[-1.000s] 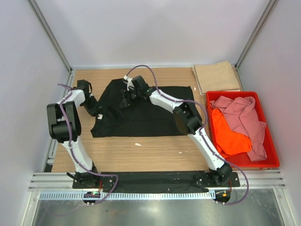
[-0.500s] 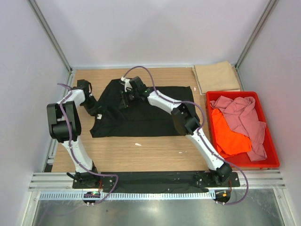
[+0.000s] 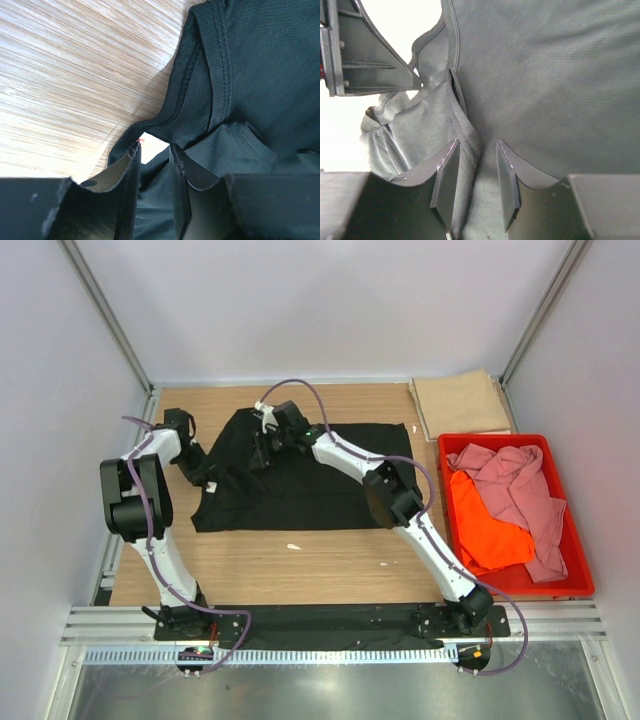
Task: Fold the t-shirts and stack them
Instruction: Fold the tshirt
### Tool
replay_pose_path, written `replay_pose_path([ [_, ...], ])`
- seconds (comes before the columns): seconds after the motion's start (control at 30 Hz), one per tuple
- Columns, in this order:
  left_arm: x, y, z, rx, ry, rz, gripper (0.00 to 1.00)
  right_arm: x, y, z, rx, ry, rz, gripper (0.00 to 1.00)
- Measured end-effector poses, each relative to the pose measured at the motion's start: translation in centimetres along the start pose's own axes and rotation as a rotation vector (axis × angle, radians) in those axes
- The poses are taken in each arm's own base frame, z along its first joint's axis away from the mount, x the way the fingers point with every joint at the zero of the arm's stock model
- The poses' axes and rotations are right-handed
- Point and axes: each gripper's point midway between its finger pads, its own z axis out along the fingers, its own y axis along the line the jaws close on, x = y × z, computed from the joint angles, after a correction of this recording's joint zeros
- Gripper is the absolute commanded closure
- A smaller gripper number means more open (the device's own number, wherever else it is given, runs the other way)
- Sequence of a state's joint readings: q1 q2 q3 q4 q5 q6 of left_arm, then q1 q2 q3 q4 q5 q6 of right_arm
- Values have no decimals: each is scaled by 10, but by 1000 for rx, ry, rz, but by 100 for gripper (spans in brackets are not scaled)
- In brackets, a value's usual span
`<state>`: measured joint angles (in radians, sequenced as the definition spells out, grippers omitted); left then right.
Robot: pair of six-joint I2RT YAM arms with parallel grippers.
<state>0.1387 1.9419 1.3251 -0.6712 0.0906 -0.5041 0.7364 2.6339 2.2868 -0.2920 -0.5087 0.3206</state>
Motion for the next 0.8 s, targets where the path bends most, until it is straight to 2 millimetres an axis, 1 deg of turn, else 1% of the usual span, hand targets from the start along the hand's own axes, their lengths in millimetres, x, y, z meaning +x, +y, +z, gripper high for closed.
replay_pose_path([
  [0.07,0,0,0,1,0,0,69,4,1,4,-5,7,0,58],
  [0.17,0,0,0,3,1,3,69,13,1,11,-10,22,4,54],
  [0.27,0,0,0,4,1,9,69,10,3,12,-13,15,-3,53],
  [0.33,0,0,0,4,1,11,69,11,3,13,-13,16,-9,69],
  [0.37,0,0,0,4,1,11,69,12,3,13,-13,19,-11,81],
  [0.43,0,0,0,4,1,11,69,15,2,14,-9,28,-8,92],
  [0.47,0,0,0,3,1,11,69,17,2,14,-6,34,-6,99],
  [0.67,0,0,0,1,0,12,69,18,-4,14,24,31,-6,99],
  [0.8,0,1,0,0,-1,13,69,17,-7,7,89,19,-8,99],
])
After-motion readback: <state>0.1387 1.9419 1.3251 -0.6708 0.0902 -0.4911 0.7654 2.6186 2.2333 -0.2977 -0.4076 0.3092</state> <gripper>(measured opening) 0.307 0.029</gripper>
